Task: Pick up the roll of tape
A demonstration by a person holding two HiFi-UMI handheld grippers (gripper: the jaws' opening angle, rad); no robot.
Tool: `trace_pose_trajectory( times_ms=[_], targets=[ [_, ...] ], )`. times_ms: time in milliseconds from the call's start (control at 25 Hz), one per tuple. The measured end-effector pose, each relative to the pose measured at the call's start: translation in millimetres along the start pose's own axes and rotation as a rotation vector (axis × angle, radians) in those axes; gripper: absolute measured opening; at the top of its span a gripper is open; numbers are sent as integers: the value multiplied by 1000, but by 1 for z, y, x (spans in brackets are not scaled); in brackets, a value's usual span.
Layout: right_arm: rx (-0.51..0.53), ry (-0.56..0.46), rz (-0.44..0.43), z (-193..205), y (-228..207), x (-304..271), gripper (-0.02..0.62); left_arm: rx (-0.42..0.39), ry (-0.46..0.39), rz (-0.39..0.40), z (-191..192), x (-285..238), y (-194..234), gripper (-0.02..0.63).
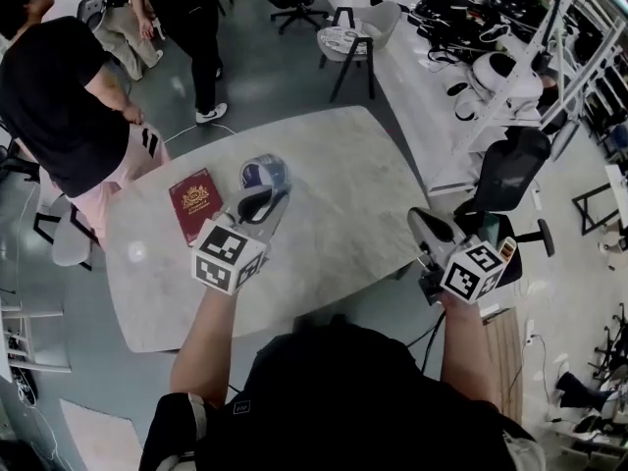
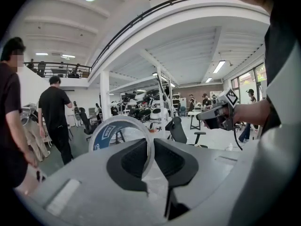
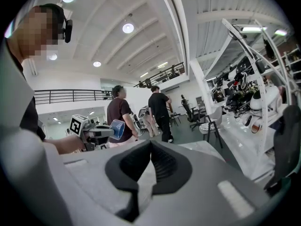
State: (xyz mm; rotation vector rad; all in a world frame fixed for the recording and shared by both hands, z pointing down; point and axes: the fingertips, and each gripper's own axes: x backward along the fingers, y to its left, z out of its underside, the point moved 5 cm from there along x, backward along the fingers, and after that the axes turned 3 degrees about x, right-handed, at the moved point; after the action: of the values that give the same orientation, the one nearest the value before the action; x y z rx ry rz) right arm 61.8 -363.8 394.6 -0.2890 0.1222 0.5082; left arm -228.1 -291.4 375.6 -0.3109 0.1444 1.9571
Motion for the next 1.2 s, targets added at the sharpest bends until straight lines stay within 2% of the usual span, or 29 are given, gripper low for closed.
trace_pose_trajectory(
  times_ms=[400, 680, 1000, 1200],
  targets=[
    [31, -75, -33, -17, 3, -7, 3, 125, -96, -99, -9, 8, 23, 52],
    [152, -29, -34, -12, 12, -10, 2, 145, -102, -114, -4, 10, 28, 52],
    [127, -35, -27, -7, 15, -8, 2, 155, -93, -109, 2, 11, 26, 52],
    [128, -38, -19, -9, 13, -5, 2, 123, -68, -94, 0, 5, 23, 54]
  ],
)
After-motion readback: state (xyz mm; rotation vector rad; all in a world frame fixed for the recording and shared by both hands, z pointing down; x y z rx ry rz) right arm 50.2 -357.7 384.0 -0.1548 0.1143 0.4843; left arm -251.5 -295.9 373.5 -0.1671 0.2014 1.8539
